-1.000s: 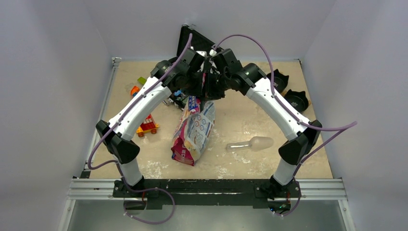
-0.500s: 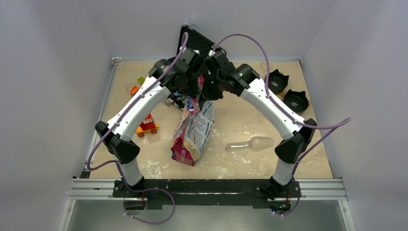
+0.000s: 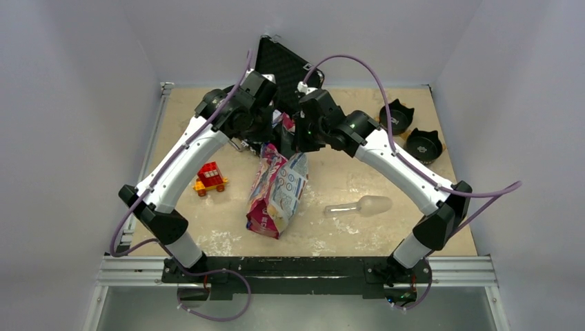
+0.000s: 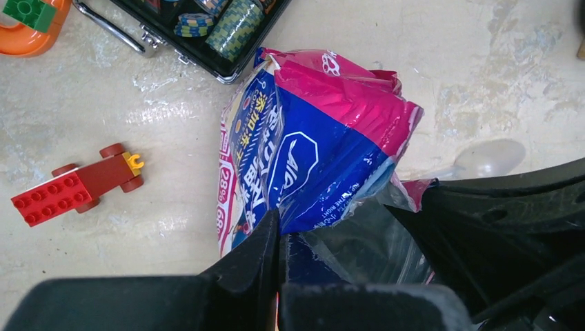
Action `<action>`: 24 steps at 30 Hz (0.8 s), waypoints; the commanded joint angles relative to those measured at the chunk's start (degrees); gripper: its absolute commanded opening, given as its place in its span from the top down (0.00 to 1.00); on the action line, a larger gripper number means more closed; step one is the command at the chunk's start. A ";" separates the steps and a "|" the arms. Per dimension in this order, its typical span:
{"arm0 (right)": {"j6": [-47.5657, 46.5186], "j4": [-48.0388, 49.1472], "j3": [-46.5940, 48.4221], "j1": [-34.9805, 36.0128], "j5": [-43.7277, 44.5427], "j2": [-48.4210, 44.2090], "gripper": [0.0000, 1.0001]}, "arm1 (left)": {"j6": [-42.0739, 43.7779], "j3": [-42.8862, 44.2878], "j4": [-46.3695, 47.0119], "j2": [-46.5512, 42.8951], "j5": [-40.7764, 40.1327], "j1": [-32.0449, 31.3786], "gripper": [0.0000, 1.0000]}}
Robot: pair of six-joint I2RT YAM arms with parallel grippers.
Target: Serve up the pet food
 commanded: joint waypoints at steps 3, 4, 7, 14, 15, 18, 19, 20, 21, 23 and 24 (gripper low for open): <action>-15.10 4.41 -1.01 0.49 1.57 -3.35 1.00 | 5.77 -3.50 -1.68 -10.29 8.28 1.25 1.00; -20.22 7.20 -3.10 1.02 -1.17 -5.15 1.00 | 7.91 -5.34 0.64 -11.66 12.15 1.68 1.00; -30.49 14.91 -10.30 1.32 -8.02 -11.00 1.00 | 12.03 -9.65 6.58 -16.17 17.32 1.96 1.00; -40.53 8.83 -5.00 1.24 -7.53 -7.61 1.00 | 21.59 -8.59 3.86 -16.73 14.01 5.77 1.00; -41.51 8.82 -5.55 1.19 -7.32 -7.86 1.00 | 23.62 -7.54 2.31 -16.01 12.44 5.93 1.00; -44.43 8.11 -7.45 1.10 -9.19 -8.91 1.00 | 26.87 -4.21 -2.51 -13.87 7.76 5.95 1.00; -45.04 8.36 -8.29 1.04 -9.62 -9.38 1.00 | 27.12 -3.59 -3.27 -13.59 6.99 5.95 1.00; -45.61 8.72 -9.19 1.00 -9.76 -9.63 1.00 | 27.11 -3.26 -3.60 -13.53 6.79 5.95 1.00; -45.96 9.06 -9.65 0.88 -9.36 -9.52 1.00 | 26.75 -3.10 -3.68 -13.72 6.86 5.97 1.00; -45.45 10.43 -10.02 0.67 -7.93 -8.91 1.00 | 21.06 -1.01 -6.25 -13.64 4.26 6.38 1.00; -44.00 10.78 -9.28 0.67 -7.49 -8.49 1.00 | 17.22 0.54 -7.91 -13.56 4.93 6.95 1.00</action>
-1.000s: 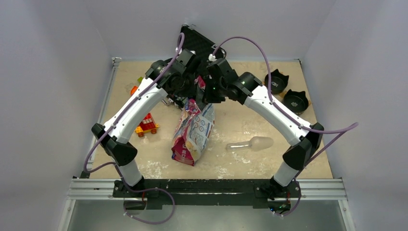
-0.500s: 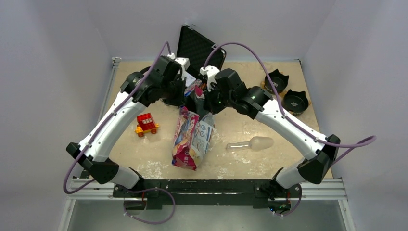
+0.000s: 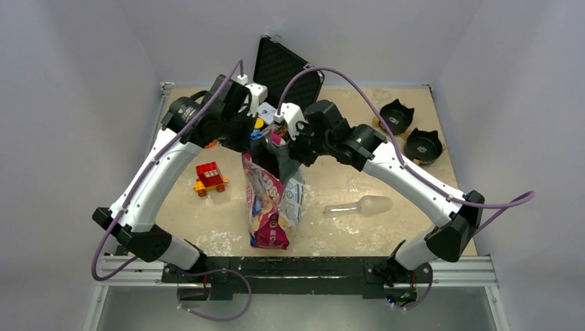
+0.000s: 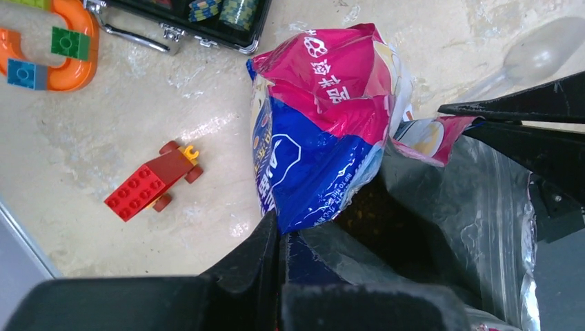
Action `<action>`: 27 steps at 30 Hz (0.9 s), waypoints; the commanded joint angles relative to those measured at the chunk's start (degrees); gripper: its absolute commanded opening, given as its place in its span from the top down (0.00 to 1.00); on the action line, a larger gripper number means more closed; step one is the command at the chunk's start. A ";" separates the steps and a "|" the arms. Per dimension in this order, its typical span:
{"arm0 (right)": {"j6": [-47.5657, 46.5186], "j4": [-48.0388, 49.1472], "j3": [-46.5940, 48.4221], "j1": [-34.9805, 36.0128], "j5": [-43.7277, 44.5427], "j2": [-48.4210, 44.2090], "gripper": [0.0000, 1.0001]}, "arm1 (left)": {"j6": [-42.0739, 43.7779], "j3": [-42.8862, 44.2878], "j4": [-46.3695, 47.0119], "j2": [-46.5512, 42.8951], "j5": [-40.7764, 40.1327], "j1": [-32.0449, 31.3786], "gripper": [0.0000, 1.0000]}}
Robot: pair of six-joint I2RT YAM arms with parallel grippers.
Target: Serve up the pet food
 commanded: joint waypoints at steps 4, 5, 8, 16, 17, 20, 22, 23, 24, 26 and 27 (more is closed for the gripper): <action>12.07 2.10 9.21 -1.62 4.30 0.15 1.00 | -21.27 5.35 -5.37 -5.47 2.86 2.53 0.63; 16.32 1.81 11.32 -1.61 4.11 0.75 1.00 | -24.76 1.89 -3.17 -7.15 3.50 2.53 0.56; 27.02 -0.38 16.40 -1.05 4.04 3.07 1.00 | -34.64 -9.76 4.45 -13.15 5.18 2.55 0.38; 29.52 -7.06 21.86 2.66 9.01 4.54 1.00 | -47.16 -19.91 8.88 -15.62 4.18 -1.97 0.18; 29.66 -7.30 21.43 3.08 9.05 4.18 1.00 | -47.43 -20.36 9.65 -15.59 2.26 -3.58 0.18; 28.99 -8.85 20.82 5.13 12.80 3.52 1.00 | -50.76 -24.83 10.64 -15.91 1.13 -6.16 0.20; 28.59 -9.57 20.16 6.34 14.49 3.52 1.00 | -53.64 -29.12 12.06 -17.61 1.53 -6.85 0.22; 28.70 -9.93 20.02 6.57 14.48 3.61 1.00 | -53.64 -30.50 14.06 -18.96 1.29 -7.28 0.22; 28.79 -10.25 19.58 6.83 14.31 3.57 1.00 | -53.49 -31.05 16.01 -20.22 0.77 -7.72 0.22; 28.84 -10.51 18.80 7.31 14.37 3.44 1.00 | -53.25 -30.25 16.28 -22.01 -0.89 -7.93 0.21; 28.96 -10.32 18.30 7.49 14.55 3.21 1.00 | -53.21 -29.34 15.36 -22.78 -1.47 -7.95 0.23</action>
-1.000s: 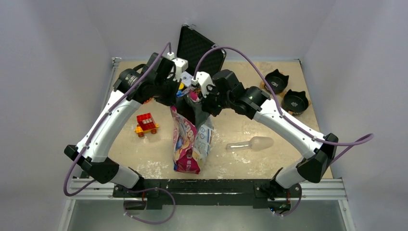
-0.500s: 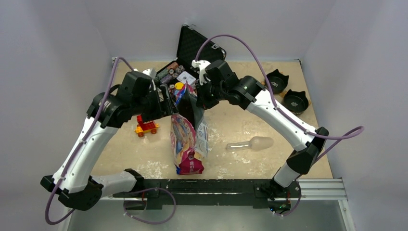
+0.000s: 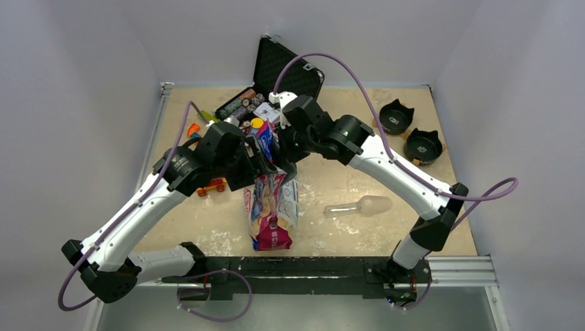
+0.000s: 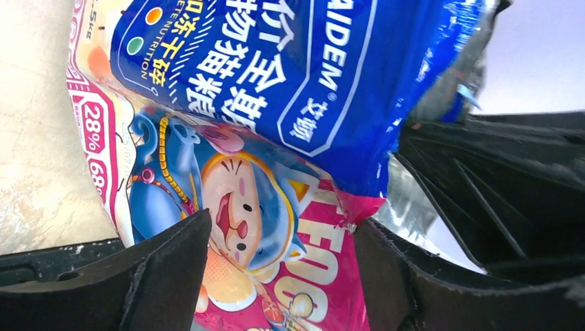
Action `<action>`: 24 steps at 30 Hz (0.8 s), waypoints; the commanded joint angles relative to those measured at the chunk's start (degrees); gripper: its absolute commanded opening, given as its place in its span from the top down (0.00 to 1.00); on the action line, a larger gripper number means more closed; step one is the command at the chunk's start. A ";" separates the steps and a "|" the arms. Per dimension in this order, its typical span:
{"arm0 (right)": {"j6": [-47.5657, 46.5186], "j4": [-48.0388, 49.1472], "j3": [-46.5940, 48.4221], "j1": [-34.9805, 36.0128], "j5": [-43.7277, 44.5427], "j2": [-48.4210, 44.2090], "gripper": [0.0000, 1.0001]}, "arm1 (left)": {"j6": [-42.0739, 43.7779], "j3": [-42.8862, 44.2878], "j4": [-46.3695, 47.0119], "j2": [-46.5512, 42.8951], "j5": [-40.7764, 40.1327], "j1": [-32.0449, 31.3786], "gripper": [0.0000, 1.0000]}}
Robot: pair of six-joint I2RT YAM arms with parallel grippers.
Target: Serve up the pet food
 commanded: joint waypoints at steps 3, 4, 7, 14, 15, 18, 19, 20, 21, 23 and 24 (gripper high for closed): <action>1.70 3.09 -0.21 1.17 1.91 -5.45 1.00 | -2.74 2.43 -2.48 -6.70 -5.78 -0.78 0.26; 1.83 3.26 -0.45 1.17 1.76 -5.63 1.00 | -4.10 2.46 -3.06 -7.54 -6.30 -0.74 0.27; 1.94 2.98 -0.91 1.50 1.58 -5.85 1.00 | -9.50 3.17 -5.70 -6.60 -4.83 -0.66 0.14; 1.76 2.96 -1.41 1.79 0.99 -6.36 1.00 | -14.45 10.74 -10.73 2.89 -2.81 -0.61 0.01; 1.73 2.94 -1.23 1.79 0.75 -6.10 1.00 | -14.40 10.85 -9.39 3.40 -2.51 -0.59 0.01; 1.37 2.42 -0.39 1.86 0.51 -5.47 1.00 | -13.01 12.34 -7.43 6.40 -2.07 -0.56 0.01; 1.29 2.00 0.05 1.87 0.52 -5.29 1.00 | -13.87 12.70 -9.97 7.53 -2.06 -0.57 0.01; 1.12 1.66 0.37 1.88 0.72 -5.25 1.00 | -14.70 12.10 -11.01 8.06 -2.00 -0.56 0.02; 0.96 1.36 0.61 1.88 0.93 -5.37 1.00 | -15.57 10.64 -11.00 8.12 -1.72 -0.56 0.04; 0.57 0.97 0.75 1.88 1.49 -5.70 1.00 | -17.85 6.38 -9.28 7.36 -0.28 -0.57 0.12; 0.27 0.85 0.73 1.88 1.85 -5.83 1.00 | -18.60 4.23 -8.16 6.93 0.33 -0.56 0.19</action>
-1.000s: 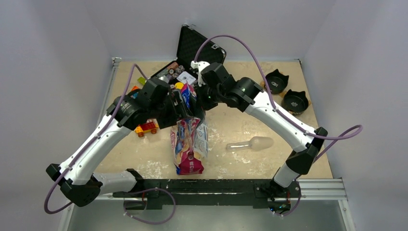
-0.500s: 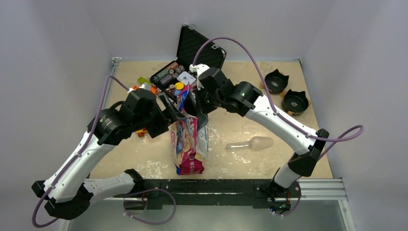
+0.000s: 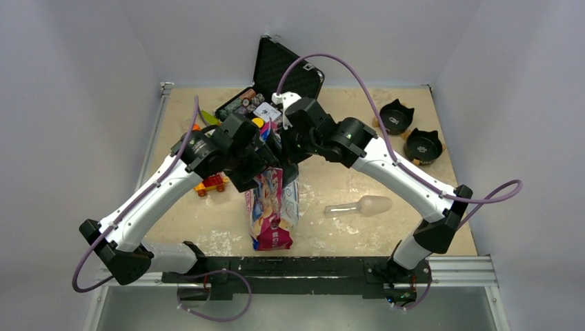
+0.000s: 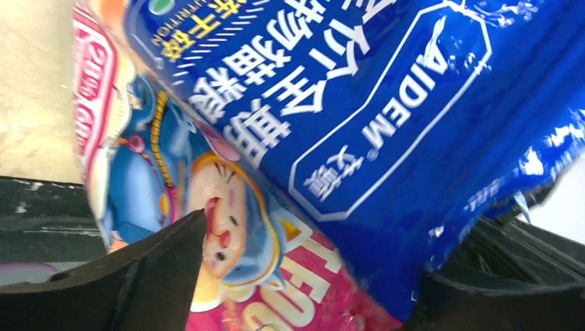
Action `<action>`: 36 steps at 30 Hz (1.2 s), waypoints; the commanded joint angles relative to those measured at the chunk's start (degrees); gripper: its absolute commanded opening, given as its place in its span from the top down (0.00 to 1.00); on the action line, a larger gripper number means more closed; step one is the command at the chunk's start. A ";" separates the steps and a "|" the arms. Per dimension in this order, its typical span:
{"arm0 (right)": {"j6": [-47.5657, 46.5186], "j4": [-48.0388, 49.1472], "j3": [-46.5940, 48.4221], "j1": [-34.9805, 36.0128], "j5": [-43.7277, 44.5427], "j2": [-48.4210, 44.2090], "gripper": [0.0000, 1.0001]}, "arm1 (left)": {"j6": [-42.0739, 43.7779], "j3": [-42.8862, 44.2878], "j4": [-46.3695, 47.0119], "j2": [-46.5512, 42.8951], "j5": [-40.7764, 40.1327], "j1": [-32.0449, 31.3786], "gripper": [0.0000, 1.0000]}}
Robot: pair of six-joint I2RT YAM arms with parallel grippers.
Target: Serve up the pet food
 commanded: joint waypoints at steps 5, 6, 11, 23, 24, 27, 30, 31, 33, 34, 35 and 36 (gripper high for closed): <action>-5.80 0.20 0.69 0.98 2.06 -4.51 1.00 | 3.79 -4.59 0.49 -0.95 -4.22 -0.21 0.62; -8.53 0.74 -0.46 0.98 2.78 -4.85 1.00 | 8.15 -3.27 -0.20 -0.72 -6.92 -0.21 0.73; -25.81 4.63 -8.37 1.06 0.56 -7.51 1.00 | 36.65 1.08 2.13 -2.22 -10.62 0.40 1.00; -47.57 20.01 -26.07 -4.04 -9.17 -14.71 1.00 | 57.27 -3.80 7.79 -13.45 9.84 5.52 1.00; -47.34 20.89 -26.49 -4.72 -7.51 -14.70 1.00 | 57.23 -3.82 7.38 -13.99 8.66 5.90 1.00; -45.22 19.23 -23.08 -6.30 -3.65 -13.84 1.00 | 55.95 -3.22 6.38 -15.15 6.18 7.64 1.00; -43.39 17.32 -20.95 -6.58 -0.54 -13.12 1.00 | 55.62 -0.32 5.33 -14.56 4.67 8.06 1.00; -42.83 18.46 -21.83 -6.75 2.55 -13.15 1.00 | 55.58 0.88 4.66 -14.36 2.78 8.11 1.00; -40.08 16.08 -20.83 -7.47 6.09 -11.49 1.00 | 54.32 3.74 1.98 -13.76 -3.44 8.13 1.00; -37.45 12.08 -17.75 -7.51 6.26 -9.78 1.00 | 52.96 6.04 0.22 -13.27 -6.30 8.18 1.00; -34.49 7.99 -13.43 -7.54 6.21 -7.55 1.00 | 51.69 7.53 -1.47 -12.28 -8.73 8.17 1.00; -30.61 3.36 -8.98 -7.35 5.25 -5.19 1.00 | 50.69 8.97 -2.65 -11.58 -10.02 8.17 1.00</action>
